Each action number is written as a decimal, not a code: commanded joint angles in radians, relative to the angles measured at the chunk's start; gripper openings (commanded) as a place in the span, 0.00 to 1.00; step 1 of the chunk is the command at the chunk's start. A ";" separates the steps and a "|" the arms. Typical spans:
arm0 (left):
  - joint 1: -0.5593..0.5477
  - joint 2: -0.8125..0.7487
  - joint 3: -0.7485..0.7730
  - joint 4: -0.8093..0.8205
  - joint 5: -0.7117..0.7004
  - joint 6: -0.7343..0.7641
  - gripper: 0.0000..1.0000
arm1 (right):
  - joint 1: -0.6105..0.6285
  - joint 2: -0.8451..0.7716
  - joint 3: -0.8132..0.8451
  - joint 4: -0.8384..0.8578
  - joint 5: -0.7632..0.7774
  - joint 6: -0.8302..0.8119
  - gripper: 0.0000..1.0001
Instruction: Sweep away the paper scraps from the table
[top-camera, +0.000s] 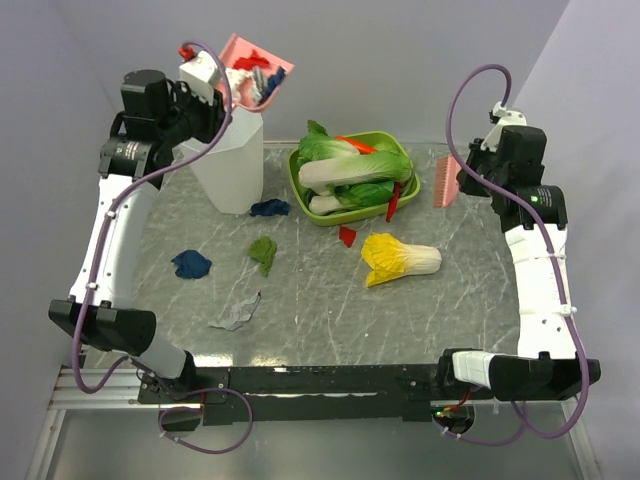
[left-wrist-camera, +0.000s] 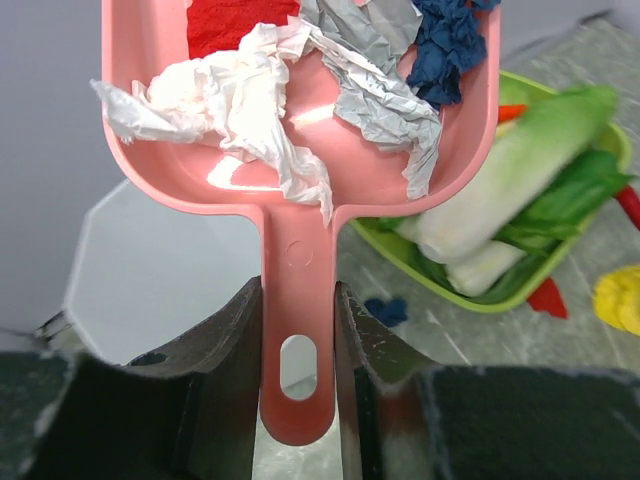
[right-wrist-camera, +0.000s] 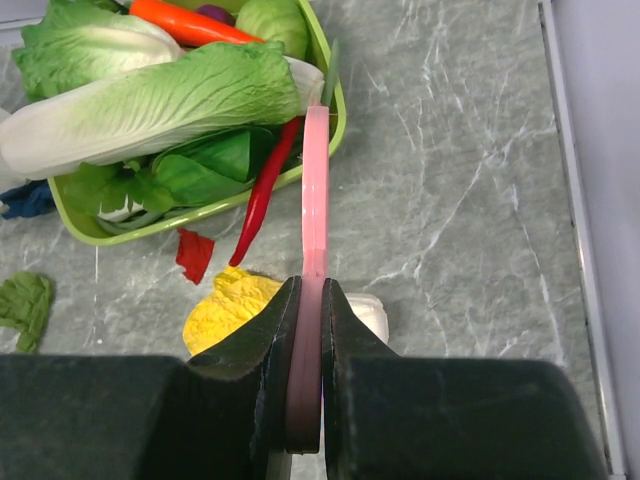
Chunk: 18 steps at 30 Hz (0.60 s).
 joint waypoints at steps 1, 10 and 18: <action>0.059 0.019 0.074 0.006 -0.092 0.011 0.01 | -0.022 -0.020 -0.008 0.036 -0.049 0.051 0.00; 0.246 0.079 0.162 -0.007 -0.138 0.103 0.01 | -0.042 -0.015 -0.034 0.047 -0.091 0.075 0.00; 0.378 0.146 0.192 -0.010 -0.134 0.282 0.01 | -0.049 -0.009 -0.039 0.046 -0.112 0.083 0.00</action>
